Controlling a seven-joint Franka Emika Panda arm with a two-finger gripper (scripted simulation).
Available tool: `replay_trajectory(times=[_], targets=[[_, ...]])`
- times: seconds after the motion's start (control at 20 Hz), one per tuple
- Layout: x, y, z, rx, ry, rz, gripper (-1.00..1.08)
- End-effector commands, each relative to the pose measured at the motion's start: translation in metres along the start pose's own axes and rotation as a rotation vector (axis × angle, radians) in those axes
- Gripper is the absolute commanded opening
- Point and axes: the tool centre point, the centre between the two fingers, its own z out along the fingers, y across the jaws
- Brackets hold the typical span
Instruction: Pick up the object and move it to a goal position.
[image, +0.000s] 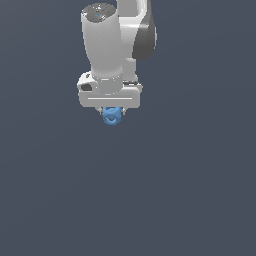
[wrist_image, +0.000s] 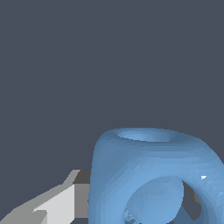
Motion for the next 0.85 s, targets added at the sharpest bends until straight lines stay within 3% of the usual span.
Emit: replay_trajectory(times=[0.0,0.4,0.8], targets=[[0.003,0.003,-0.023,0.0,-0.001,0.0,-1.0],[0.012,0.008,-0.069,0.0,-0.002,0.0,-1.0],[0.016,0.01,-0.082,0.0,-0.002,0.0,-1.0]])
